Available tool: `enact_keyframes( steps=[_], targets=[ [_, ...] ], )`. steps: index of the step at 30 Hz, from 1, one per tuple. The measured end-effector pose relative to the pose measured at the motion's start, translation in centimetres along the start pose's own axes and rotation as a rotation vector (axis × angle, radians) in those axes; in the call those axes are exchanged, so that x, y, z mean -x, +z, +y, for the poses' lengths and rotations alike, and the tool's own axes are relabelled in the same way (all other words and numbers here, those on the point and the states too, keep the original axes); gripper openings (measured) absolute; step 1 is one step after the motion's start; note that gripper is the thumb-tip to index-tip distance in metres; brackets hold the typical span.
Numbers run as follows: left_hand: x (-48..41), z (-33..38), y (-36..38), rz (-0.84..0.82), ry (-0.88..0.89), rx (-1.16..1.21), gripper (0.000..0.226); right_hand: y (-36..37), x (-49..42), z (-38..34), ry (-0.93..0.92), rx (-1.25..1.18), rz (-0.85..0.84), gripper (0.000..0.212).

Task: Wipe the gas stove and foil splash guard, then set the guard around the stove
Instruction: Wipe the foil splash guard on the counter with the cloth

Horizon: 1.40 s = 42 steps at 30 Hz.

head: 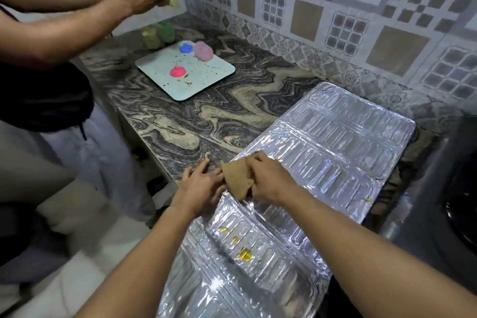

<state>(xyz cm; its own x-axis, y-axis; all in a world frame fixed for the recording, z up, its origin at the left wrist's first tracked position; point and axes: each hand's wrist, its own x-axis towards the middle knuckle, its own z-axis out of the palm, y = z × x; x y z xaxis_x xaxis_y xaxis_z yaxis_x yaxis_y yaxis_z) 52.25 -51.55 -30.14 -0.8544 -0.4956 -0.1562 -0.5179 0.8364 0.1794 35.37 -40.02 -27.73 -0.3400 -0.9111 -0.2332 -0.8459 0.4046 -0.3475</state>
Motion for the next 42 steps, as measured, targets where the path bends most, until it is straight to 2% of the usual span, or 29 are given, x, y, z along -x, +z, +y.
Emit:
enact_keyframes(
  steps=[2,5,9,15,26,42],
  targets=[
    [0.3,0.2,0.3,0.003,-0.004,-0.018,0.045,0.7,0.7,0.2,0.031,0.066,0.005,0.058],
    [0.6,-0.3,1.1,-0.033,-0.008,-0.046,0.052,1.4,0.6,-0.3,0.063,0.108,0.144,0.052],
    [1.0,-0.9,2.0,-0.047,0.002,-0.086,0.067,3.9,-0.8,-1.5,0.037,0.012,0.056,0.057],
    [1.0,-0.9,2.6,-0.062,0.005,-0.110,0.057,6.6,-1.5,-2.1,0.148,-0.025,0.117,0.065],
    [1.0,-0.8,3.4,-0.066,-0.031,-0.156,0.057,7.2,-0.4,-1.3,0.113,0.028,0.095,0.063],
    [1.1,-0.1,2.7,-0.124,-0.069,-0.195,0.057,7.0,8.1,2.1,0.206,-0.009,0.027,0.063]
  ],
)
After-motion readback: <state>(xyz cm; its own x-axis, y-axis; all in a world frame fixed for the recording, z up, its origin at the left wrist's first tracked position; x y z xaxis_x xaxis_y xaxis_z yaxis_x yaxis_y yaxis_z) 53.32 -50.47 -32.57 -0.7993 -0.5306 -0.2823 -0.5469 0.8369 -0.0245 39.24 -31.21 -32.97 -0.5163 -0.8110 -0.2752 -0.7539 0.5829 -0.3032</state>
